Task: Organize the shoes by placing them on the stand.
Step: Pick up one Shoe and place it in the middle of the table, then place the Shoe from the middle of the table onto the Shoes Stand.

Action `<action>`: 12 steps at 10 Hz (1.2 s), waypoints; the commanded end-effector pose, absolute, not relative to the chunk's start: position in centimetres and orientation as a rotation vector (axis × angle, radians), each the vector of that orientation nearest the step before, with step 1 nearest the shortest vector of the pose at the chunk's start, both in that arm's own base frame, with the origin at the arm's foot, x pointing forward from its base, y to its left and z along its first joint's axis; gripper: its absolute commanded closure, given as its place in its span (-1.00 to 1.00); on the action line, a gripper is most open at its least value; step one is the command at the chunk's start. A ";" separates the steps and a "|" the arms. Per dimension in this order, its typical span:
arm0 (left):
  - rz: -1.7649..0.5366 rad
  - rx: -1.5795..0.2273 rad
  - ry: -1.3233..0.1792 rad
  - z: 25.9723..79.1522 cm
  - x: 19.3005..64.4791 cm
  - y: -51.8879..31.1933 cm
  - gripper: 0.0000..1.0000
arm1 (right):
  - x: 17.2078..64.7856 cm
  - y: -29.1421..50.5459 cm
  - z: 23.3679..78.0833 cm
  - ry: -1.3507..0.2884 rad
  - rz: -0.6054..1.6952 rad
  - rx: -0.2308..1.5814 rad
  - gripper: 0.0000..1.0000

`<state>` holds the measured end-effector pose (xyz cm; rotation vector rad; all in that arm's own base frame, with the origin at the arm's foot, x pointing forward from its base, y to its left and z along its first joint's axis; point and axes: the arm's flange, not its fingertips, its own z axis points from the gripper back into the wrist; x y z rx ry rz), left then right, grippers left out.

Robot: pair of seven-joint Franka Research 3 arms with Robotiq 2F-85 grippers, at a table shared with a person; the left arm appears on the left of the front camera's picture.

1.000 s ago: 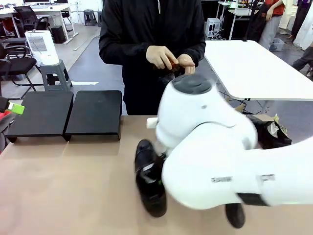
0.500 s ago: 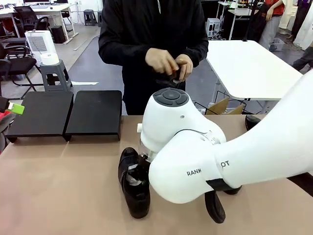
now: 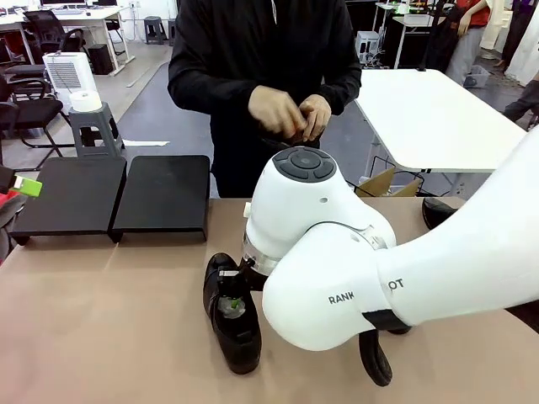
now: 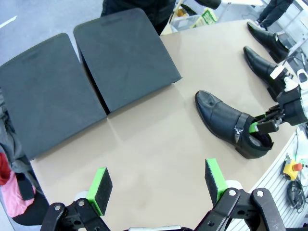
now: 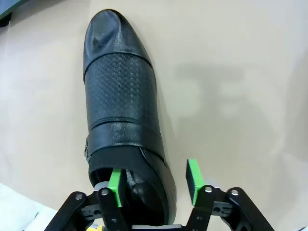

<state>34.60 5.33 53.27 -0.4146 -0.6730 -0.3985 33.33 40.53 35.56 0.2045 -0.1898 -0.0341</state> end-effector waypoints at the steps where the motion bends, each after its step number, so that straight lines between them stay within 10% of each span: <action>1: -0.414 -0.431 -0.681 53.2 34.7 5.4 -1.00 | 31.5 39.1 37.4 -0.186 -0.065 0.220 -1.00; 12: -0.414 -0.431 -0.681 53.2 34.7 5.4 -1.00 | 30.3 37.3 38.0 -0.250 -0.007 0.163 -1.00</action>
